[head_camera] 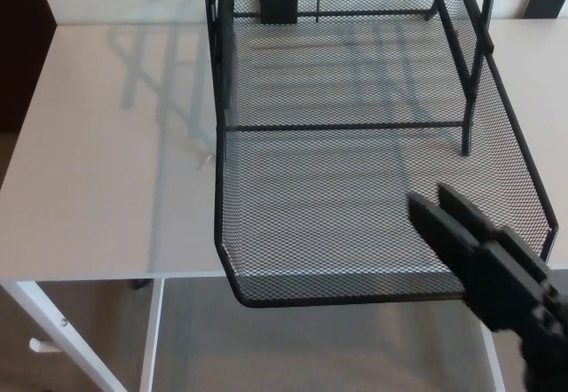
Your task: The robot walk towards a table in front and then pushes a layer of a file tray back to its original position using its right hand
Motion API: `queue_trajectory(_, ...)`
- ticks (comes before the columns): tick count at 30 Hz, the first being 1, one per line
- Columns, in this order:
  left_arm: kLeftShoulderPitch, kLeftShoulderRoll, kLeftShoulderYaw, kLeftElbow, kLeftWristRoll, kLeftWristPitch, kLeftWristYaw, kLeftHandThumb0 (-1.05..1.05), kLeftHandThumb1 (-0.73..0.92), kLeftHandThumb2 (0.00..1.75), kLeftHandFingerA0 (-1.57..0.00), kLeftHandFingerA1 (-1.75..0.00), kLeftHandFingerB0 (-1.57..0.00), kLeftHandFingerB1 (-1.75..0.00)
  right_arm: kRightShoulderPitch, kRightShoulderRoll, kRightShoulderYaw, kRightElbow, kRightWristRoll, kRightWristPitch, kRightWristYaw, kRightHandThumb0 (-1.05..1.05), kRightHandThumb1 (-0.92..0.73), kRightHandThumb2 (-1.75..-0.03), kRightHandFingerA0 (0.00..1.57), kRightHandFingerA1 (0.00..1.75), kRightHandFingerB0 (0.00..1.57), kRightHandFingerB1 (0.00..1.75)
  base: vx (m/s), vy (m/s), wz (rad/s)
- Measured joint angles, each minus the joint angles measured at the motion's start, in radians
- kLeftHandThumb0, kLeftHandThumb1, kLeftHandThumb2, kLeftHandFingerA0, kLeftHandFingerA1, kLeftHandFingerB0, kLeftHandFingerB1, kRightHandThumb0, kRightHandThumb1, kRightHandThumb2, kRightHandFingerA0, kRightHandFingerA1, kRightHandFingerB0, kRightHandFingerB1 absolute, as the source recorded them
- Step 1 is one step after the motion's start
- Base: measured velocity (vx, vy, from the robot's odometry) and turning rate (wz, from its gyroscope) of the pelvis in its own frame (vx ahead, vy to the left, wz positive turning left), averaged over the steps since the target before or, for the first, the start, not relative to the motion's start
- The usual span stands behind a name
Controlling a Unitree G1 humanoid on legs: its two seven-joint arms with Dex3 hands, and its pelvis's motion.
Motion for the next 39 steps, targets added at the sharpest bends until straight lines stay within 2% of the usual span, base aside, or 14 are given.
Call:
queue_trajectory(1,-0.001,0.000,0.000,0.000,0.000,0.000,0.000,-0.04,0.53,0.92,-0.36,-0.58,-0.18,-0.49,-0.024,0.001,0.009,0.010,-0.021,0.006,-0.002,-0.47,-0.42,-0.71,0.00,0.00,0.00,0.11,0.00,0.000,0.00)
queue_trajectory(2,-0.002,0.000,0.000,0.000,0.000,0.000,0.000,-0.05,0.53,0.93,-0.35,-0.58,-0.18,-0.49,-0.042,0.002,0.017,0.017,-0.038,0.011,-0.003,-0.51,-0.28,-0.69,0.00,0.13,0.00,0.15,0.00,0.000,0.00)
queue_trajectory(3,-0.003,0.000,0.000,0.000,0.000,0.000,0.000,-0.06,0.54,0.93,-0.34,-0.58,-0.17,-0.49,-0.065,0.003,0.026,0.027,-0.059,0.017,-0.004,-0.55,-0.27,-0.66,0.00,0.07,0.00,0.10,0.00,0.000,0.00)
queue_trajectory(6,-0.006,0.000,-0.001,0.000,0.000,0.000,0.000,-0.06,0.55,0.93,-0.34,-0.57,-0.16,-0.48,-0.122,0.006,0.051,0.056,-0.112,0.033,-0.007,-0.59,-0.31,-0.68,0.00,0.06,0.00,0.08,0.00,0.000,0.00)
queue_trajectory(12,-0.008,0.000,-0.001,-0.005,0.000,0.000,0.000,-0.07,0.54,0.93,-0.35,-0.58,-0.17,-0.49,-0.228,0.006,0.099,0.115,-0.218,0.071,-0.012,-0.57,-0.30,-0.69,0.00,0.09,0.00,0.11,0.00,0.000,0.00)
queue_trajectory(13,-0.008,0.000,-0.001,-0.007,0.000,0.000,0.000,-0.07,0.54,0.93,-0.36,-0.58,-0.17,-0.49,-0.244,0.006,0.106,0.126,-0.235,0.078,-0.013,-0.53,-0.46,-0.73,0.00,0.00,0.00,0.09,0.00,0.000,0.00)
queue_trajectory(16,-0.008,0.000,-0.002,-0.013,0.000,0.000,0.000,-0.07,0.53,0.93,-0.36,-0.58,-0.17,-0.49,-0.298,0.006,0.133,0.167,-0.296,0.101,-0.018,-0.44,-0.48,-0.75,0.00,0.00,0.00,0.06,0.00,0.000,0.00)
queue_trajectory(22,-0.008,0.000,-0.004,-0.021,0.000,0.000,0.000,-0.08,0.53,0.93,-0.37,-0.59,-0.17,-0.49,-0.392,0.005,0.180,0.251,-0.406,0.150,-0.031,-0.51,-0.45,-0.73,0.00,0.00,0.00,0.06,0.00,0.000,0.00)
queue_trajectory(23,-0.008,0.000,-0.005,-0.023,0.000,0.000,0.000,-0.08,0.52,0.92,-0.38,-0.59,-0.18,-0.49,-0.407,0.005,0.188,0.266,-0.424,0.158,-0.034,-0.46,-0.53,-0.56,0.00,0.00,0.00,0.05,0.00,0.000,0.00)
queue_trajectory(24,-0.008,0.001,-0.006,-0.023,0.000,0.000,0.000,-0.08,0.53,0.92,-0.38,-0.59,-0.18,-0.49,-0.421,0.004,0.197,0.281,-0.441,0.166,-0.037,-0.58,-0.29,-0.67,0.00,0.07,0.00,0.07,0.00,0.000,0.00)
queue_trajectory(26,-0.009,0.001,-0.009,-0.025,0.000,0.000,0.000,-0.08,0.53,0.92,-0.38,-0.59,-0.18,-0.49,-0.453,0.004,0.213,0.315,-0.479,0.185,-0.043,-0.65,-0.31,-0.66,0.00,0.00,0.00,0.00,0.00,0.000,0.00)
queue_trajectory(30,-0.010,0.002,-0.014,-0.031,0.000,0.000,0.000,-0.06,0.53,0.92,-0.37,-0.59,-0.17,-0.49,-0.511,0.000,0.248,0.392,-0.554,0.226,-0.059,-0.66,-0.32,-0.67,0.00,0.00,0.00,0.01,0.00,0.000,0.00)
queue_trajectory(33,-0.010,0.004,-0.019,-0.041,0.001,0.000,0.000,-0.06,0.53,0.93,-0.36,-0.59,-0.17,-0.49,-0.552,-0.005,0.274,0.447,-0.609,0.258,-0.069,-0.74,-0.40,-0.74,0.00,0.00,0.00,0.00,0.00,0.000,0.00)
queue_trajectory(39,-0.017,0.008,-0.025,-0.047,0.001,0.000,0.000,-0.07,0.52,0.92,-0.37,-0.58,-0.18,-0.49,-0.614,-0.015,0.318,0.528,-0.707,0.318,-0.083,-0.75,-0.42,-0.75,0.00,0.00,0.00,0.00,0.00,0.000,0.00)
